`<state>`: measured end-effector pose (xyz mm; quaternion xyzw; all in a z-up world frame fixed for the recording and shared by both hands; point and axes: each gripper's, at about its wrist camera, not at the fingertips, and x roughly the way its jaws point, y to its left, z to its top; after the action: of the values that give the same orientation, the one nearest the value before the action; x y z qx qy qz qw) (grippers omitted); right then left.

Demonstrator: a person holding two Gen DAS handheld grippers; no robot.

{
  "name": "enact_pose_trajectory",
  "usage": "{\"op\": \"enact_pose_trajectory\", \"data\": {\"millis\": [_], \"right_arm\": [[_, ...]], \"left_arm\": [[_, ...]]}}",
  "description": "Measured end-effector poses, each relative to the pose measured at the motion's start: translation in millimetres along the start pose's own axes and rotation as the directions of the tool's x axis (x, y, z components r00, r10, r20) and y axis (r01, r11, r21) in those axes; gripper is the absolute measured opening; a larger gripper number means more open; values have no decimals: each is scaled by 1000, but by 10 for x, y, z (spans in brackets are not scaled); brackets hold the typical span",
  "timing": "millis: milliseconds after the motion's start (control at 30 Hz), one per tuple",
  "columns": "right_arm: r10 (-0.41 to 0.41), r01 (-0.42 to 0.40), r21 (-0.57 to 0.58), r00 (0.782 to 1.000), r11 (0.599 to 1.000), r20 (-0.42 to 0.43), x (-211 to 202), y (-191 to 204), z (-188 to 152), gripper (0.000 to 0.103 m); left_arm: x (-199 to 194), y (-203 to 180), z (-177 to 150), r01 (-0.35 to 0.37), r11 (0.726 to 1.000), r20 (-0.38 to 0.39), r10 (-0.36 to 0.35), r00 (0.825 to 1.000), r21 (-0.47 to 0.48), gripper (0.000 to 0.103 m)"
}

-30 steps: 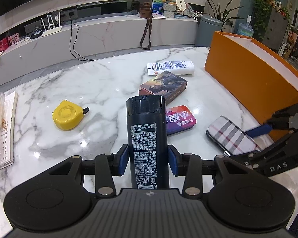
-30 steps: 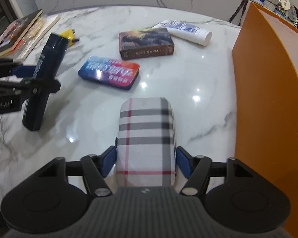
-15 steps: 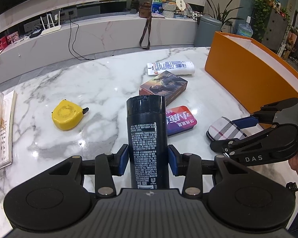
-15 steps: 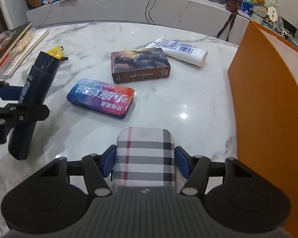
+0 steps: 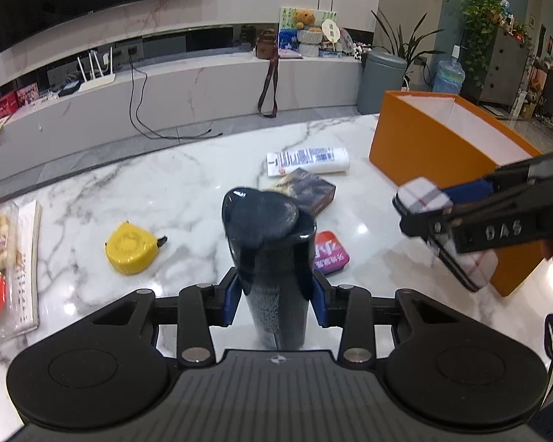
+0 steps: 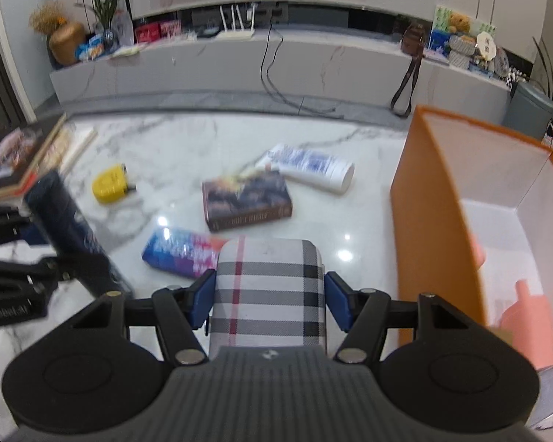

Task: Organize rigid objects
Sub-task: 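Lift and carry the black bottle and plaid case over the orange box with both tools, then lower and release the black bottle with the left tool while the right tool releases the plaid case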

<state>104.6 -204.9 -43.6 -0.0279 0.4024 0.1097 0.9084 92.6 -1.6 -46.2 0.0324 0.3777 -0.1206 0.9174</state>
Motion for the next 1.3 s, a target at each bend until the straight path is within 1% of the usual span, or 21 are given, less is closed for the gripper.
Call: {"op": "enact_pose_trajectory", "data": {"millis": [200,333,467,567,667,867,1100,1300], "right_arm": [[0,-1,27,998,1000,66,-211,-94,134,64],[-11,5,59,994,998,107,-353,-251,206,64],[-29,13,107,989,994,147,-511,-481,292,64],[-32,10,121,983,993,180,-632,-650,342,64],[-36,6,142,978,990,206,-732,-842,373,64],[-71,30,182,972,983,225,-881,-1209,365,64],[-123,64,242,963,968,238,-973,-1627,363,64],[-165,97,297,963,950,212,-909,-1990,324,64]], "left_arm": [[-96,-74,105,-13,1000,20,12,1000,16,43],[-164,-155,213,-15,999,28,14,999,33,43],[-225,-251,348,10,999,37,-12,999,33,43],[-275,-399,498,21,998,50,-25,998,66,43],[-297,-560,692,52,995,56,-57,997,86,43],[-265,-928,1046,106,984,65,-116,991,142,43],[-85,-1393,1409,161,965,67,-178,982,207,43],[169,-1829,1641,222,939,23,-236,971,262,43]]}}
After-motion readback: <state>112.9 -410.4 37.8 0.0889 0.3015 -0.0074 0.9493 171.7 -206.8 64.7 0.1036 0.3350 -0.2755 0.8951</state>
